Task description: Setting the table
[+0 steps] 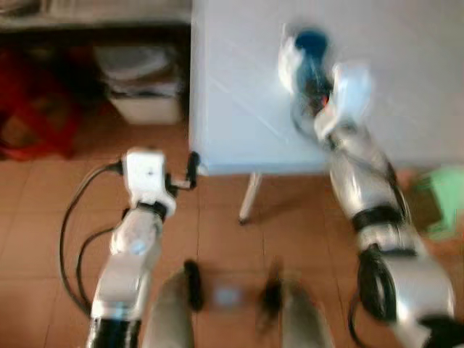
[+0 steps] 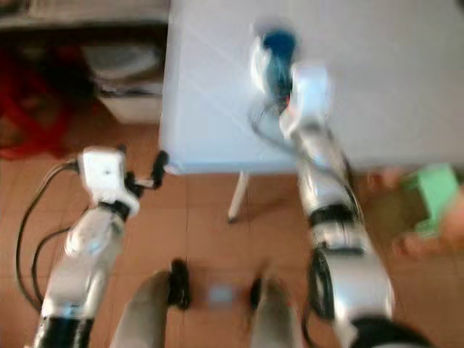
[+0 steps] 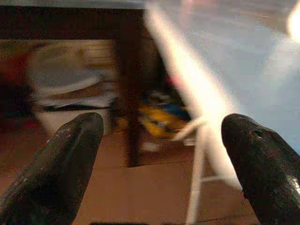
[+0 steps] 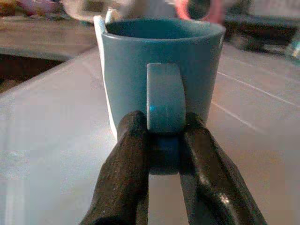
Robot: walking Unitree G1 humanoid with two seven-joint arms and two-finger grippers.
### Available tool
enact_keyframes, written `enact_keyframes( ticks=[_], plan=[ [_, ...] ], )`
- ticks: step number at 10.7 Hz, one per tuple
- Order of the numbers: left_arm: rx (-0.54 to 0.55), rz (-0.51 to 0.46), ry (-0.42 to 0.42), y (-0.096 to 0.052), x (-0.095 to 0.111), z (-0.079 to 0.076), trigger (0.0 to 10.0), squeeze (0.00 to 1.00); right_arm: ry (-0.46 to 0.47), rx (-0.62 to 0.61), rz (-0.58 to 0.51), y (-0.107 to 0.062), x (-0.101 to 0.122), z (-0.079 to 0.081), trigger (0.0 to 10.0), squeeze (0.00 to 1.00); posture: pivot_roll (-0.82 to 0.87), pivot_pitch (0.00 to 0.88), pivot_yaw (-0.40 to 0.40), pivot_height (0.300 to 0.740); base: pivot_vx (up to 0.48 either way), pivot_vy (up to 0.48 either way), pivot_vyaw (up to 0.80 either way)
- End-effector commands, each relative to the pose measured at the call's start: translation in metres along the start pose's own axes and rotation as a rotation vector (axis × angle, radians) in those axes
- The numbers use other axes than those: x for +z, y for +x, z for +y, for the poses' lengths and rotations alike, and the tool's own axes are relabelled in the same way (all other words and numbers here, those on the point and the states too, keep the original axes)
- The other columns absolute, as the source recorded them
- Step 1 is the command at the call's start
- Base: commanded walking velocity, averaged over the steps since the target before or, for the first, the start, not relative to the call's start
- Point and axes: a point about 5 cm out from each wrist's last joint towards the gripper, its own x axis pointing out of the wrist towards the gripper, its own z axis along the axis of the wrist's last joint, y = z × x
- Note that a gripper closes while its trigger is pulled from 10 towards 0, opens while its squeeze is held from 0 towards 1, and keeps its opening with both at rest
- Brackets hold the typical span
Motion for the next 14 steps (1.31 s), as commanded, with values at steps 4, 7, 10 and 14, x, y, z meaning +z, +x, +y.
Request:
enact_keyframes(
  ticks=[4,7,10,14],
  plan=[
    [0.121,-0.001,-0.010,-0.005,-0.014,0.020,10.0,0.00,-0.091,0.015,-0.122,-0.045,0.001,0.025,10.0,0.00,-0.03,0.182,0.019,0.740,0.000,0.429,0.00],
    [0.150,-0.054,-0.036,0.003,-0.008,0.015,10.0,0.00,-0.130,-0.081,-0.097,-0.076,0.007,0.015,10.0,0.00,-0.04,0.185,0.004,0.740,0.000,0.419,0.00],
    [0.184,-0.070,-0.061,0.005,-0.004,0.019,10.0,0.00,-0.118,-0.154,-0.045,-0.091,0.004,0.013,10.0,0.00,-0.05,0.180,0.011,0.740,0.365,0.230,0.00],
    [0.160,-0.057,-0.041,0.006,-0.004,0.017,10.0,0.00,-0.121,-0.158,0.006,-0.085,0.000,0.028,10.0,0.00,-0.04,0.202,0.021,0.740,0.478,0.000,0.00]
  ],
)
